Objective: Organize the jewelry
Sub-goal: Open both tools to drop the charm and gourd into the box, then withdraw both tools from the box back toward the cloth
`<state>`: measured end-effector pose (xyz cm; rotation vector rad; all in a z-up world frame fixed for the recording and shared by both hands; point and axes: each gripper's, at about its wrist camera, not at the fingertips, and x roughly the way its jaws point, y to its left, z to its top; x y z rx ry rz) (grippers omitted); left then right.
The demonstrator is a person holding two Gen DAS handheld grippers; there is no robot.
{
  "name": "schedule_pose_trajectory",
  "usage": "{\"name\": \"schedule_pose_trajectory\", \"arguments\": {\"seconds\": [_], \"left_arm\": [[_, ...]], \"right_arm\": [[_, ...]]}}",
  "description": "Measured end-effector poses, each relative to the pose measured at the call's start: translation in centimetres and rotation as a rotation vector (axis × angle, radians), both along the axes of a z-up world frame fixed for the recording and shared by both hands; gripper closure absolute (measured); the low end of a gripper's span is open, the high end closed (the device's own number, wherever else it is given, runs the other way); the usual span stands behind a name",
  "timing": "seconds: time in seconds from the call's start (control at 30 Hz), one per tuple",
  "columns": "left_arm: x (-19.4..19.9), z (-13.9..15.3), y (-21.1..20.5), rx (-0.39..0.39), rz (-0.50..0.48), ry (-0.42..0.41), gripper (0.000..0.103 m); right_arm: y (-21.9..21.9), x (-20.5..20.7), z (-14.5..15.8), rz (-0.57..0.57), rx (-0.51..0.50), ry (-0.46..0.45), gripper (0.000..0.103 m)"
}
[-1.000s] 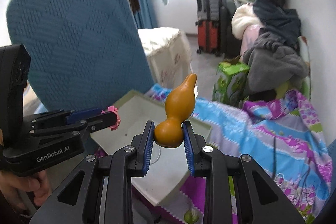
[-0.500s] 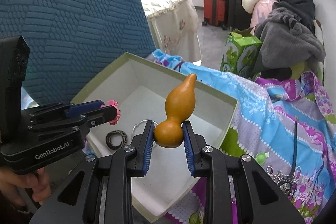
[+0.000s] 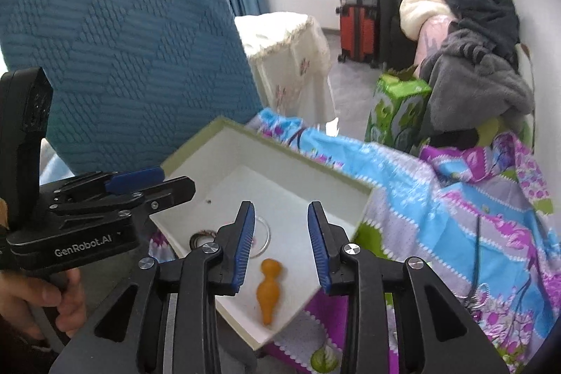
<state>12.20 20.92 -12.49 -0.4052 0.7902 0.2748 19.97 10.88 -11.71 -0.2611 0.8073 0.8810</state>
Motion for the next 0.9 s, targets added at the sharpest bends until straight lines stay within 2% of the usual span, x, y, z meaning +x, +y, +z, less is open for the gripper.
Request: {"name": "schedule_pose_trajectory", "arguments": {"seconds": [0.13, 0.43, 0.67, 0.9], "left_arm": [[-0.5, 3.1, -1.6, 0.044, -0.006, -0.045, 0.036], [-1.8, 9.3, -5.7, 0.103, -0.038, -0.144, 0.035], [-2.2, 11.7, -9.0, 0.135, -0.063, -0.198, 0.035], [-1.8, 11.9, -12.8, 0.151, -0.11, -0.214, 0.035]], "right_arm": [[-2.0, -0.6, 3.1, -0.024, 0.044, -0.05, 0.074], [-7.0, -1.4, 8.4, -0.076, 0.128, -0.13, 0.074], [-12.1, -1.8, 11.2, -0.145, 0.188, -0.185, 0.074], [-17.5, -1.9, 11.2, -0.229, 0.234, -0.198, 0.074]]}}
